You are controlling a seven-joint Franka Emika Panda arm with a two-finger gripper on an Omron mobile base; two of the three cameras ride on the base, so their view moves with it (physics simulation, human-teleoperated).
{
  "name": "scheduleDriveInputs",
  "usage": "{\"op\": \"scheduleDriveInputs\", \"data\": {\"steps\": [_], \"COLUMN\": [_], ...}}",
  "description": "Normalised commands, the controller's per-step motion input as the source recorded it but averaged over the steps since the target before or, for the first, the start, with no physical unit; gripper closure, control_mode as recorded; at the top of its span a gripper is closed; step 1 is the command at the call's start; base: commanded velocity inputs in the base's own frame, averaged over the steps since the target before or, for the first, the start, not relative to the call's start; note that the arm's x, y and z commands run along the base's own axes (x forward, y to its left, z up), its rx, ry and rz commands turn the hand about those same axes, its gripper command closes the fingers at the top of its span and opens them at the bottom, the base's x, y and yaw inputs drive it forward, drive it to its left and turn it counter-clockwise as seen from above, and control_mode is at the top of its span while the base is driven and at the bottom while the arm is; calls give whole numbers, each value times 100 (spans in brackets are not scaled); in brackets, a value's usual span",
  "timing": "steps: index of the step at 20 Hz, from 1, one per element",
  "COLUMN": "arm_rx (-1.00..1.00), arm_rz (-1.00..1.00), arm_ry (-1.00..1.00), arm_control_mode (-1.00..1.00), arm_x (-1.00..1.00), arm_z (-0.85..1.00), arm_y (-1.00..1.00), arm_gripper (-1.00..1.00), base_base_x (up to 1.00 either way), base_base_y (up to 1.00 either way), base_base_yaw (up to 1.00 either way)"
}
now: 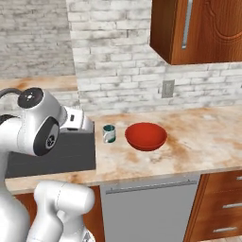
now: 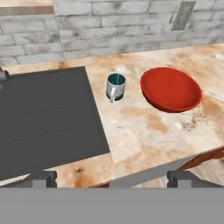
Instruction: Clear the mugs and bowl far away from the sink.
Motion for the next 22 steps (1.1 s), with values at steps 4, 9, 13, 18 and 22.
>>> {"op": "scheduleDriveInputs", "data": {"steps": [4,9,13,18,22], "arm_rx": [0,0,0,0,0], "arm_rz": [2,0,0,-6,-8], "arm_ry": [18,0,0,14,13], "arm_control_mode": [-100,-100,-100,-100,-100], "arm_x": [100,95,83,73,68], "arm_z": [-56,-55,-53,-43,-29], "arm_y": [0,0,0,0,0], "arm_gripper": [-100,-100,-100,-100,-100], "base_base_x": [0,0,0,0,0], "base_base_y": [0,0,0,0,0], "base_base_yaw": [0,0,0,0,0]}}
